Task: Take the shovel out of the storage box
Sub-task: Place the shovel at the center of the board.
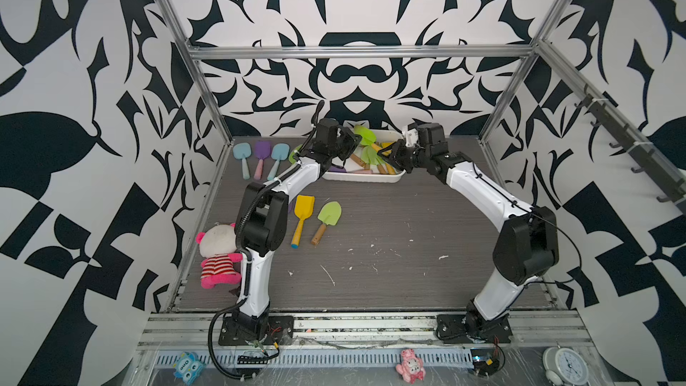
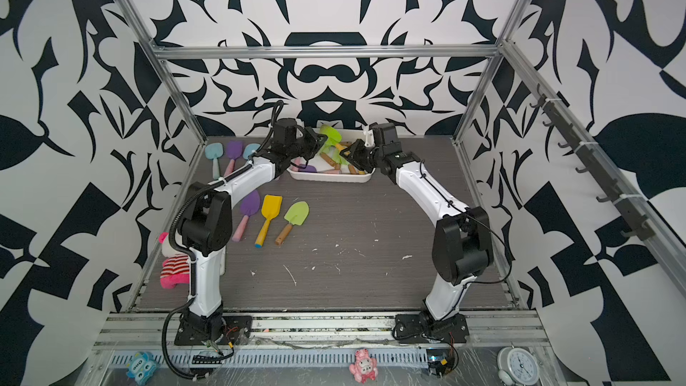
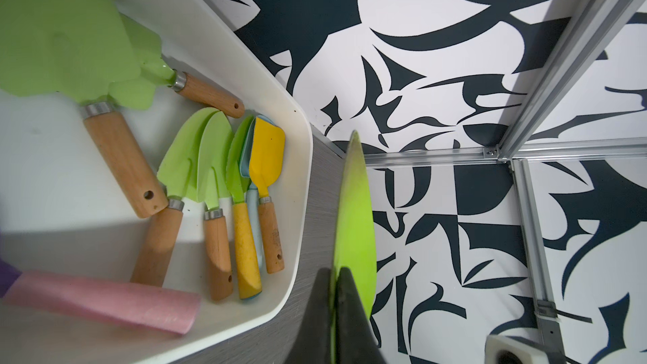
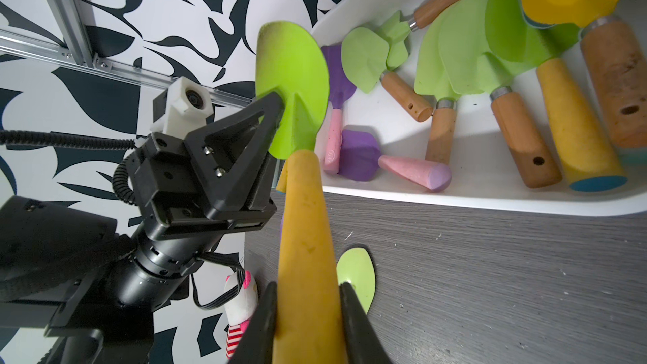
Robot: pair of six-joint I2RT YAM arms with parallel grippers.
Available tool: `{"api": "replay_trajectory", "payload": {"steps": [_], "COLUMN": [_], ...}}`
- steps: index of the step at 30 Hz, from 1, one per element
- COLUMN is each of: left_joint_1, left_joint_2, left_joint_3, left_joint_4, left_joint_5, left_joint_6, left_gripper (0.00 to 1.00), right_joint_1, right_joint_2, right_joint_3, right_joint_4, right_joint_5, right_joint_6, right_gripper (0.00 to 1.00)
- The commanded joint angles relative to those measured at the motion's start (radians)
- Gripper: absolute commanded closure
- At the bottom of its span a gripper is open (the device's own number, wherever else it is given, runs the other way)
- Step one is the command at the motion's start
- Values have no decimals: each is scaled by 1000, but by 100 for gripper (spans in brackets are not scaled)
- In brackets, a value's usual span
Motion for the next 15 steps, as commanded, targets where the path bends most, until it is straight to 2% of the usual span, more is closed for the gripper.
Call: {"api": "replay_trajectory", "payload": {"steps": [1,9,12,15], "left_joint_1": [4,27,33,32], "left_joint_2": [-30,-124,-164,-204], "left_joint_3": [-37,-147,-199,-250], "left_joint_4": [0,2,-2,-29], "left_joint_5": [9,97,146,191], "left_joint_6": [103,246,305,372], "left_gripper": [100,100,100,100], "right_joint_1": [5,-1,-18,-44], "right_joint_2": [-64,-111,-140,-170], "right_joint_3": [-4,-12,-24,-30], "right_joint_4": [65,15,-15,-46], "right_joint_5": [-21,-26,-11,1], "right_joint_6": [-15,-74,-102,-129], "right_gripper": [97,49,38,31]}}
